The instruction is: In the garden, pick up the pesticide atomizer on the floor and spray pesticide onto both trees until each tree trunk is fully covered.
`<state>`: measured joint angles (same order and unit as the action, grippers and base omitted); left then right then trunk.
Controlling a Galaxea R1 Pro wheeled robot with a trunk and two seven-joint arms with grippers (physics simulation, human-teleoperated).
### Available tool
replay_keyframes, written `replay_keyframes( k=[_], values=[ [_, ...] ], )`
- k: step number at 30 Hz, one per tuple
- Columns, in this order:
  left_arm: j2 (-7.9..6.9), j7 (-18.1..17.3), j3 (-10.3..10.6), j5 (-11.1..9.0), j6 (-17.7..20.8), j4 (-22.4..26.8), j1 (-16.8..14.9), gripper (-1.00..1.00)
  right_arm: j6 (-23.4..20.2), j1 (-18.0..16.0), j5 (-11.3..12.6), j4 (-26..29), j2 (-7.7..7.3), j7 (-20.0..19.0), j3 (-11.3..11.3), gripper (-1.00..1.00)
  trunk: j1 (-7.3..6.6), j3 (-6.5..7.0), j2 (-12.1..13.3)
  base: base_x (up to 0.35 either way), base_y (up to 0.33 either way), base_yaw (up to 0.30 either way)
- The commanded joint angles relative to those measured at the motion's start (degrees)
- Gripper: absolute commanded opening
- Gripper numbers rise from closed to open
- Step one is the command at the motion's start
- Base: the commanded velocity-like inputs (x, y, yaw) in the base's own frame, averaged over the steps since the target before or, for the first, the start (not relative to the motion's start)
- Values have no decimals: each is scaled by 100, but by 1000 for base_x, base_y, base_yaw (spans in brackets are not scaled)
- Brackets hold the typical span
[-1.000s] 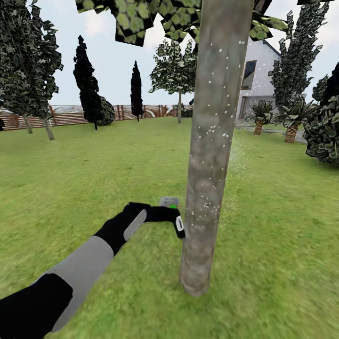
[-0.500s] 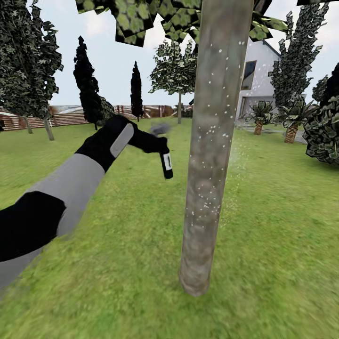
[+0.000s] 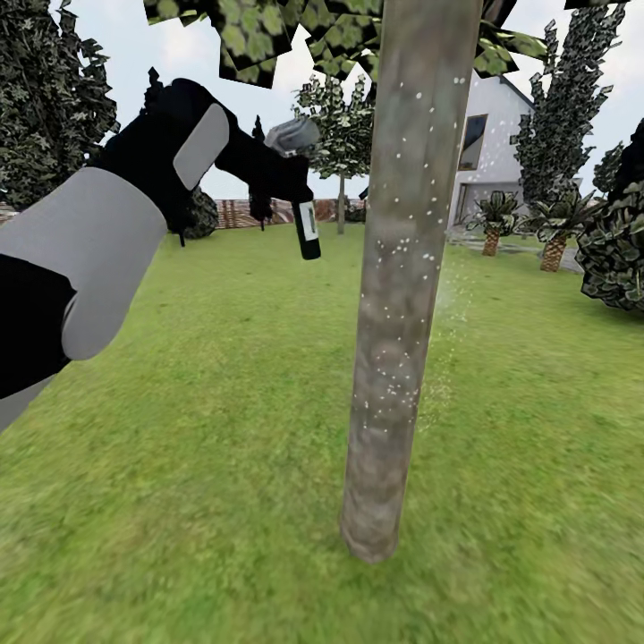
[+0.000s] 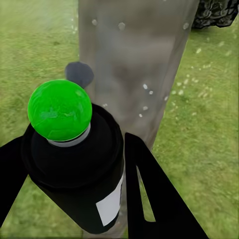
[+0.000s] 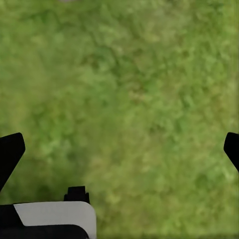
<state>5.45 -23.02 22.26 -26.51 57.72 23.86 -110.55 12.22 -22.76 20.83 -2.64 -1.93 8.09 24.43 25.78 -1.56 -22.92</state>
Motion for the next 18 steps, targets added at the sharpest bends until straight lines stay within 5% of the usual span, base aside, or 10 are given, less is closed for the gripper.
replay_keyframes(
  k=[1, 6, 8, 10, 13, 16, 17, 18],
  values=[
    [0, 0, -2, -12, 2, -29, -14, -100, 0, 0, 0, 0, 0, 0, 0, 100, 0, 0, 0, 0, 0, 0],
    [110, -10, -36, -514, -5, -193, -28, -100, 0, 0, 0, 0, 0, 0, 0, 100, 0, 0, 0, 0, 0, 0],
    [376, -467, -25, -544, -13, -446, -28, -100, 0, 0, -1, 0, 0, 0, 0, 100, 0, 0, 0, 0, 0, 0],
    [436, -899, 28, -541, -27, -716, -28, -100, 0, 0, -1, 0, 0, 0, 0, 100, 0, 0, 0, 0, 0, 0],
    [455, -1113, 1044, -540, -48, -1361, -28, -100, 0, 0, -1, 0, 0, 0, 0, 100, 0, 0, 0, 0, 0, 0],
    [455, -1186, 1403, -530, -69, -1484, -23, -100, 0, 0, -1, 0, 0, 0, 0, 100, 0, 0, 0, 0, 0, 0],
    [455, -1204, 1772, -519, -74, -1501, -8, -100, 0, 0, 0, 0, 0, 0, 0, 100, 0, 0, 0, 0, 0, 0],
    [455, -1212, 1866, -516, -78, -1509, 45, -100, 0, 0, -2, 0, 0, 0, 0, 100, 0, 0, 0, 0, 0, 0]
  ],
)
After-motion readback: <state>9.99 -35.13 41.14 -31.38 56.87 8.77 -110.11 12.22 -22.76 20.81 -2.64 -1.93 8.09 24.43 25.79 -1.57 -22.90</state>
